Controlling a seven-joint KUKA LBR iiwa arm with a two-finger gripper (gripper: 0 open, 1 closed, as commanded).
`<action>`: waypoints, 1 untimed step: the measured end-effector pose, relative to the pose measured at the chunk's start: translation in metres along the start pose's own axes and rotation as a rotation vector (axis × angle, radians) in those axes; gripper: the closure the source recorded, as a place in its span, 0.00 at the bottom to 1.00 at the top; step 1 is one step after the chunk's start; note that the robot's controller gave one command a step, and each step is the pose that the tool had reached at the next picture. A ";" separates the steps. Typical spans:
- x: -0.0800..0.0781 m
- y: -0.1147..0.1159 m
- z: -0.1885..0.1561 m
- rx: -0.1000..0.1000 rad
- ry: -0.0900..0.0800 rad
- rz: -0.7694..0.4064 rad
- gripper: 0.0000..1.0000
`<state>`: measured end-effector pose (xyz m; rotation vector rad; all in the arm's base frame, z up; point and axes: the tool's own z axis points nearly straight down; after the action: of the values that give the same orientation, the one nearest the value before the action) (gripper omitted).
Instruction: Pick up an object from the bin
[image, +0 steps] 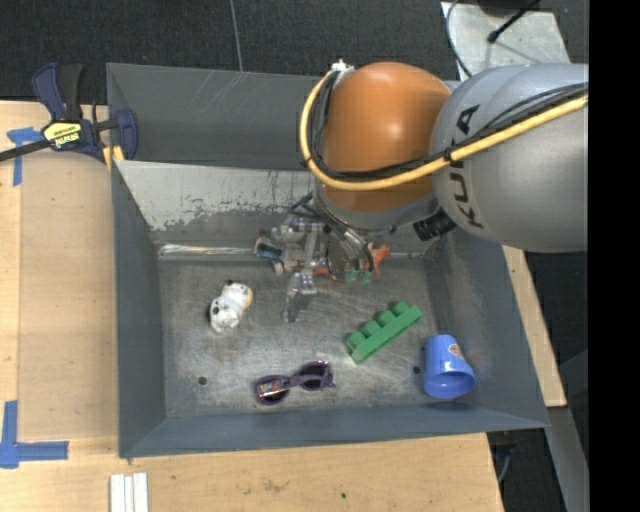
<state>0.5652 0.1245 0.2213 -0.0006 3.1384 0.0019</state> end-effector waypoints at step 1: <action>-0.008 0.009 0.028 0.001 -0.004 -0.104 0.00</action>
Offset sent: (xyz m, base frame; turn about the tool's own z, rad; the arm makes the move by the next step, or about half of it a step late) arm 0.0421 0.0390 -0.0679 -0.4248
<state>0.5729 0.1334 0.1939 -0.1633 3.1296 0.0006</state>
